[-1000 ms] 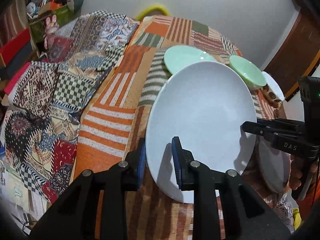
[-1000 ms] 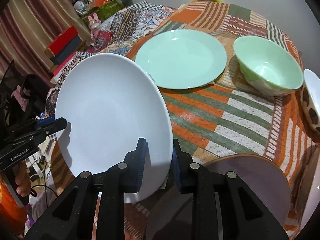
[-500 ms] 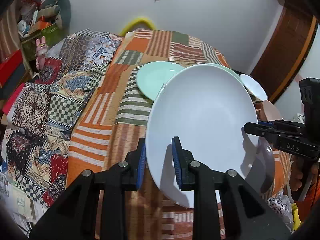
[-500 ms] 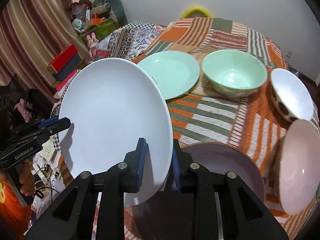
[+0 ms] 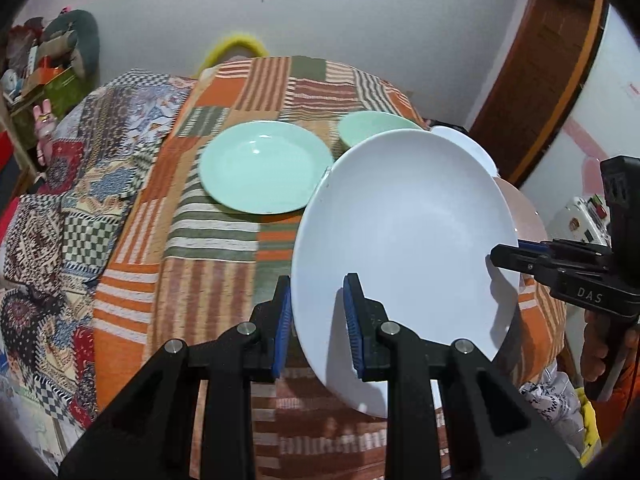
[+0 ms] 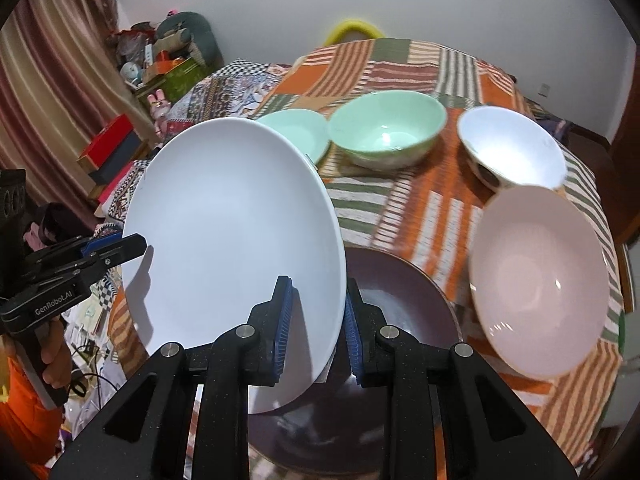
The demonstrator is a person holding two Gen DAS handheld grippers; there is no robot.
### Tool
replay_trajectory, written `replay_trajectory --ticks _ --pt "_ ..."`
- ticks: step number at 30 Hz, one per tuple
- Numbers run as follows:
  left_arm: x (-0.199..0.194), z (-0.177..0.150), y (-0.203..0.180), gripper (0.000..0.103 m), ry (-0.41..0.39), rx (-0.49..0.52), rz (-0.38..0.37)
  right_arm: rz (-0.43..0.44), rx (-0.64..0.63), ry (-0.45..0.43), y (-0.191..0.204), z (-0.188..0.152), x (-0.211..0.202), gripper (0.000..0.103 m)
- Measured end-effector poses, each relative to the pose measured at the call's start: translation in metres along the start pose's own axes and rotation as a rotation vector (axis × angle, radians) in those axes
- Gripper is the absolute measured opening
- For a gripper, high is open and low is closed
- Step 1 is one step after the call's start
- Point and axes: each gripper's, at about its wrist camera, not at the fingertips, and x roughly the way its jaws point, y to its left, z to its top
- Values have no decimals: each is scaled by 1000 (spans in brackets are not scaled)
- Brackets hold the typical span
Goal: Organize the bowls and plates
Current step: 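Lift the white plate with both grippers toward the dark purple plate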
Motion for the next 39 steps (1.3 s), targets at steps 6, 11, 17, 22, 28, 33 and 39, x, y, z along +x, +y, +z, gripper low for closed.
replay_trajectory --ticks 6,11,17,22,28,33,39 --pt "16 0 -20 25 34 35 -31 -21 45 8 -20 -15 -7 23" --pt "33 -3 -35 25 74 58 -49 -32 84 29 -34 -27 -7 23" --pt "50 -8 -45 25 108 73 -56 -41 117 54 -46 -38 -4 23" --pt "60 -8 -48 25 129 81 -55 -39 139 75 -51 -45 -1 23" --pt "69 -12 -51 25 151 92 -55 -41 150 96 -55 -50 2 23" --pt "76 -16 -53 25 172 98 -53 -41 156 100 -60 -52 1 23" --pt "84 -20 -55 25 190 103 -54 -55 147 98 -59 -50 0 23"
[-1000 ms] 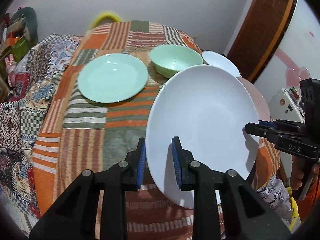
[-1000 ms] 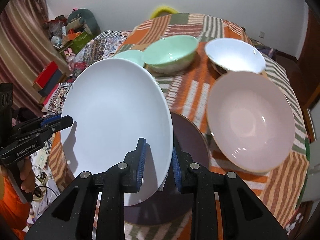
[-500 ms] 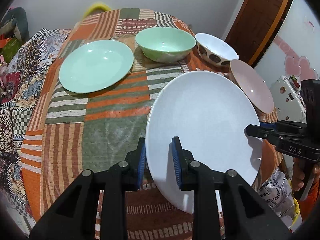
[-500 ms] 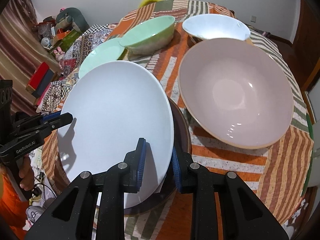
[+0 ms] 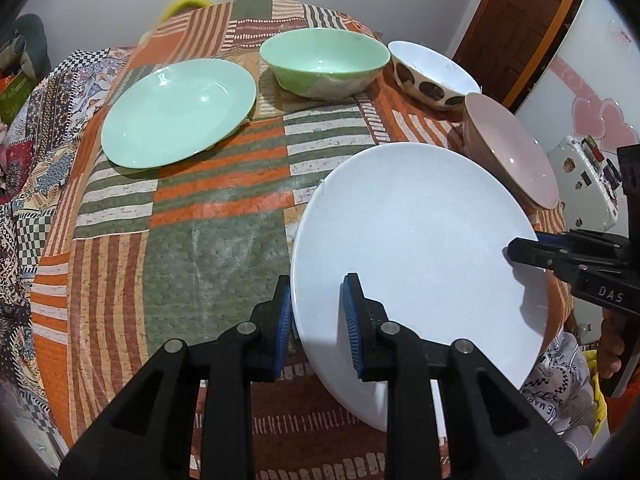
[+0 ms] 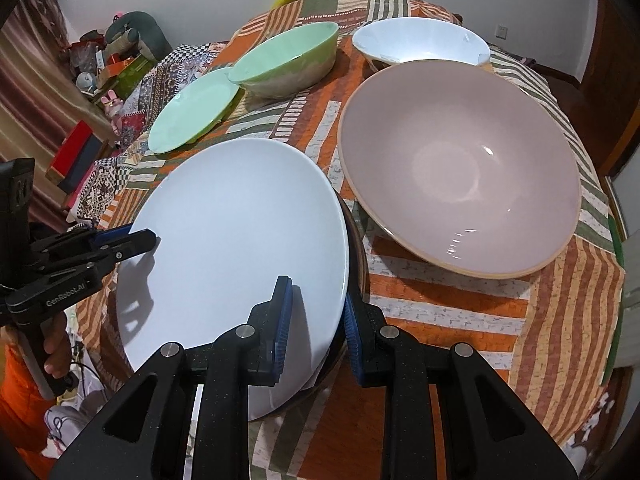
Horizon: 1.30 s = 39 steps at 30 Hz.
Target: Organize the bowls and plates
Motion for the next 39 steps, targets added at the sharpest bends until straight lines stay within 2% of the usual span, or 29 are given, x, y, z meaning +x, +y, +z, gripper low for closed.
replay_trajectory --ticks 6,11,14,20,24,29,34,39 --pt "6 1 1 25 10 -12 -15 -20 -16 1 1 -1 -1 23" --pt "7 -1 -5 25 0 27 27 -36 -27 3 3 -1 0 23" --pt "6 0 -3 25 -8 22 19 -64 -35 4 2 -1 1 25" --pt "5 -1 -4 25 -12 27 24 -58 -31 6 0 -2 0 25" --pt "-7 0 -1 25 -52 28 40 -80 -45 -4 5 -1 -4 26" --pt "-27 7 11 25 -99 9 64 -67 -64 -47 14 7 -17 27" --pt "-53 15 28 26 -167 -11 105 -51 -119 -109 34 21 -29 38" --pt "-76 26 54 27 -236 -39 162 -37 -189 -156 59 38 -31 38"
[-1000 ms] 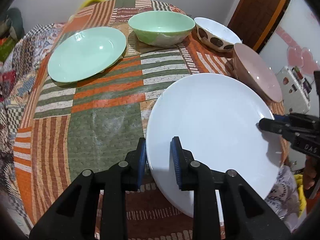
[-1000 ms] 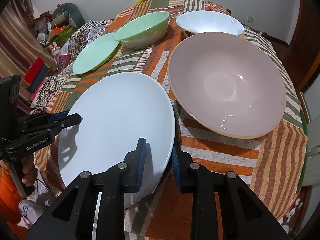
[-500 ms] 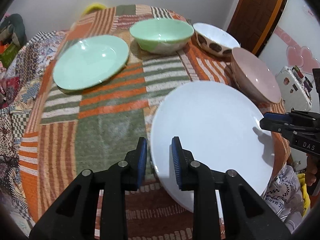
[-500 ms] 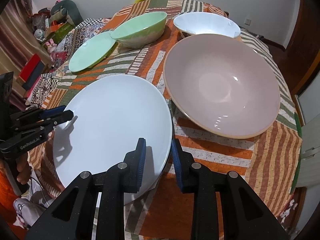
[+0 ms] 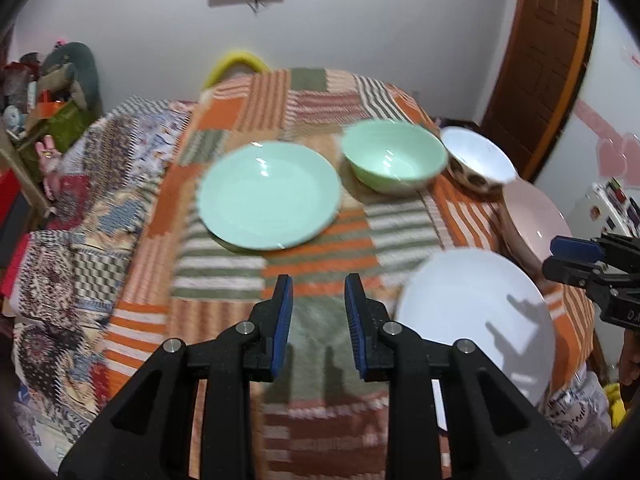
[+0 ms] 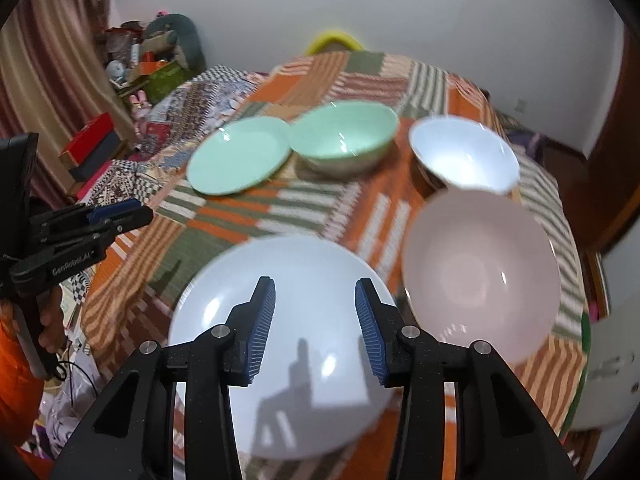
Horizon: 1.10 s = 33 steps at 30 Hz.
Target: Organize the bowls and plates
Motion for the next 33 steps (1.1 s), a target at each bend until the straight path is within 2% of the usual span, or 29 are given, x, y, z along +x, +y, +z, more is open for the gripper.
replay_trajectory --ticks 6,15,20,29,33 --pt "-4 18 32 39 -47 -34 72 28 -21 -36 17 25 15 44" --pt "18 38 77 47 -48 -77 130 40 -15 -41 29 58 46 51" --pt "43 45 99 52 -26 -102 121 43 -15 -23 33 72 66 53" --pt "101 50 132 53 66 -142 75 44 -31 46 43 86 114 53" --pt "123 53 144 53 74 -170 48 53 -25 89 47 92 139 53"
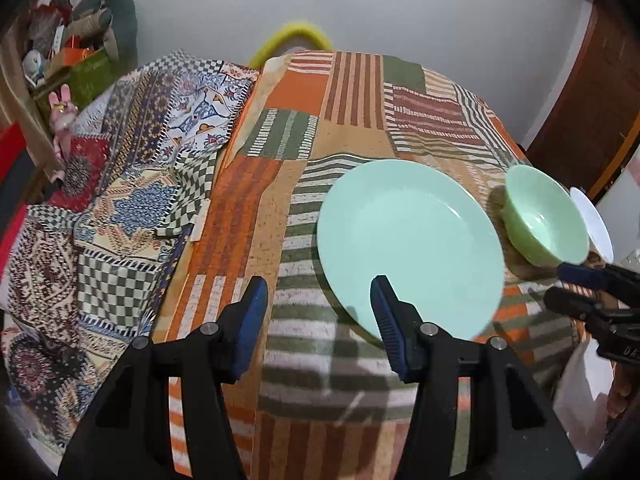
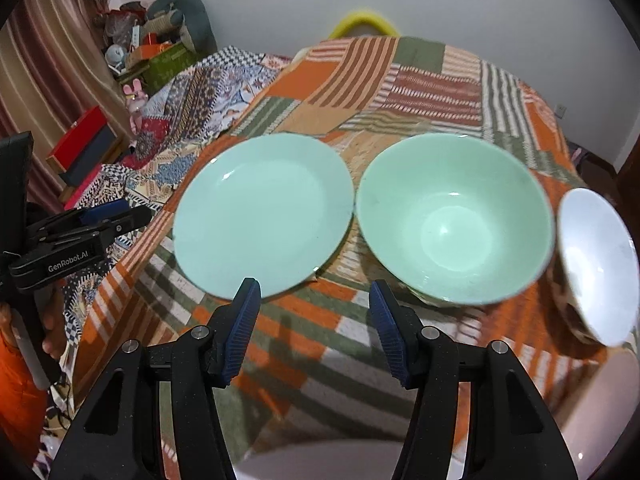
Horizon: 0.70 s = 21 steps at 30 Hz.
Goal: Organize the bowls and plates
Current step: 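Close both grippers on the rim of the mint green plate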
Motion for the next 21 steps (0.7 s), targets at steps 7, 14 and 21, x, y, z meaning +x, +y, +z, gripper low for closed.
replay_trajectory --ticks 7,14,21 --pt "30 10 7 52 -12 9 -17 -2 16 63 -1 12 31 52" --pt "52 15 3 43 6 36 -41 -40 -50 87 11 16 44 46" --pt "66 14 3 26 31 25 -87 -12 -7 133 5 14 54 43"
